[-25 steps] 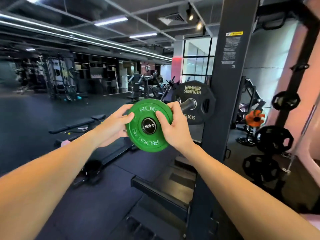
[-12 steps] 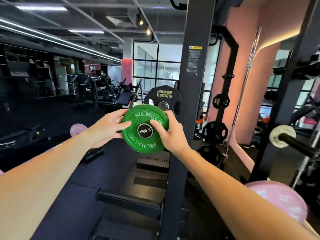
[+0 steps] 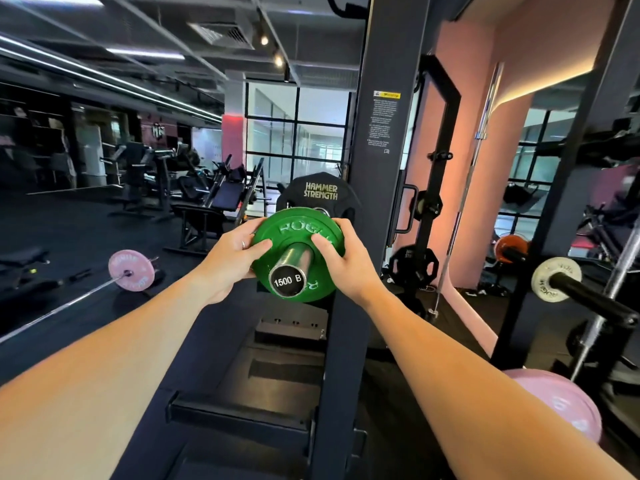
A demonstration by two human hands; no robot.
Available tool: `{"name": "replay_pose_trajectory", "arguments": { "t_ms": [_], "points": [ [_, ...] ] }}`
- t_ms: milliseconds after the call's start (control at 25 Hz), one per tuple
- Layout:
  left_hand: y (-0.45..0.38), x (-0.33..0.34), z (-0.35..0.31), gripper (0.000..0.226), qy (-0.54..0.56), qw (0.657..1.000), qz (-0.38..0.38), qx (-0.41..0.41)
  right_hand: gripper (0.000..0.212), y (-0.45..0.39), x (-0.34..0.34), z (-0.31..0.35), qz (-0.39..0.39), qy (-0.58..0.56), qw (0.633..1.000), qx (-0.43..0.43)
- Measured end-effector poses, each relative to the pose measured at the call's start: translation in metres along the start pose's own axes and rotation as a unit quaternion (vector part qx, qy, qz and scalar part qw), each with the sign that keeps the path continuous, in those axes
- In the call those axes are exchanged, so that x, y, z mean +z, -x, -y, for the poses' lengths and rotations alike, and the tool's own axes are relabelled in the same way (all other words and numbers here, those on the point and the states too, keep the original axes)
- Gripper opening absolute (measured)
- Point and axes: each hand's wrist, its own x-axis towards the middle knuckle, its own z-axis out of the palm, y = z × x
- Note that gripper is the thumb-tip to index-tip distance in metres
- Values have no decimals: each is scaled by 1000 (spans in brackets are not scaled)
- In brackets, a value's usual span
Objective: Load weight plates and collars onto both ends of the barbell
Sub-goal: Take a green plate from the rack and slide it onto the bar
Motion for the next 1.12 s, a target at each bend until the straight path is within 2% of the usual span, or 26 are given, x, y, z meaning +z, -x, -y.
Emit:
{"name": "replay_pose_trajectory", "arguments": {
  "t_ms": [280, 360, 440, 520, 560, 640, 760, 880, 1000, 1120],
  "points": [
    [-71, 6, 27, 40, -17, 1000, -15, -5, 27, -61, -4, -49, 14, -21, 999, 44],
    [-96, 7, 35, 40, -30, 999, -18, 0, 31, -80, -2, -70, 10, 6, 999, 44],
    [-126, 10, 46, 41, -44, 998, -35, 9, 43, -105, -2, -97, -38, 165, 985, 17],
    [-155, 10, 58, 46, -87, 993, -67, 31, 60, -129, -6, -117, -99, 357, 929, -28],
    [-170, 9, 64, 54, -127, 988, -84, 40, 68, -140, -9, -124, -116, 398, 909, -47],
    [-197, 5, 75, 72, -178, 978, -104, 41, 84, -159, -12, -138, -133, 390, 910, -51],
    [-232, 5, 87, 81, -158, 983, -93, 30, 103, -182, -15, -164, -110, 274, 955, 18],
    [-251, 11, 94, 83, -170, 978, -115, 33, 103, -195, -13, -177, -88, 205, 974, 28],
    [-256, 13, 96, 80, -182, 971, -150, 35, 99, -198, -11, -180, -115, 227, 967, 7],
    [-253, 12, 88, 78, -207, 968, -139, 22, 98, -198, -14, -171, -102, 258, 961, 18]
  ]
}}
